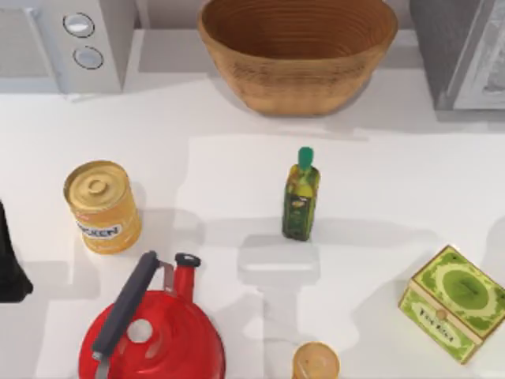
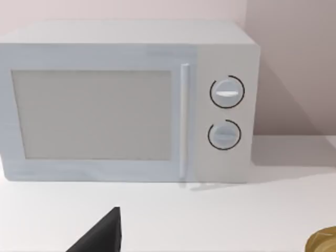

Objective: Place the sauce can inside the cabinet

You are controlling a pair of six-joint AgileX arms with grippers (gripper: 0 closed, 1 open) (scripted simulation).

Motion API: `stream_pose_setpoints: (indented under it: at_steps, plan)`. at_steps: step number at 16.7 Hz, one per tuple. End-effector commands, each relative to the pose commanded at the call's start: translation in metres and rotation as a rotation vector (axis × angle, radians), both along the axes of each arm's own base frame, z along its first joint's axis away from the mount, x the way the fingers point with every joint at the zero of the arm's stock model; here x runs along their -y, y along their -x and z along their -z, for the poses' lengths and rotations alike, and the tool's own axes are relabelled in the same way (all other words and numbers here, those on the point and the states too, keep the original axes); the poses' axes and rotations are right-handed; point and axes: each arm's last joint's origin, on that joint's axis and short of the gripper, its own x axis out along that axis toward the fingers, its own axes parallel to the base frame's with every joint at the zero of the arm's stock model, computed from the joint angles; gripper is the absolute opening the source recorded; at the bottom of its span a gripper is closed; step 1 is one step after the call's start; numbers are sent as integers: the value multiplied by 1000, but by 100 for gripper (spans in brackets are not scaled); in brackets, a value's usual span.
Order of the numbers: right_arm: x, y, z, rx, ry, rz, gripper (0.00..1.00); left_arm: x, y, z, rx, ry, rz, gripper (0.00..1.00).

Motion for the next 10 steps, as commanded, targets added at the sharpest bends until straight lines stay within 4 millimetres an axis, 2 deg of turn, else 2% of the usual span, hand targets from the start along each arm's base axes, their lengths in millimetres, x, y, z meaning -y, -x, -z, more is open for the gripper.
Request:
stream_pose_setpoints:
  at_steps: [3,8,10]
  plan:
    - [-1,0,-30,0,0,6,0,0,0,0,0,0,0,100]
    - [-3,-2,-123,46,-1,18,0,0,0,0,0,0,0,100]
    - [-5,-8,-152,40,0,13,0,0,0,0,0,0,0,100]
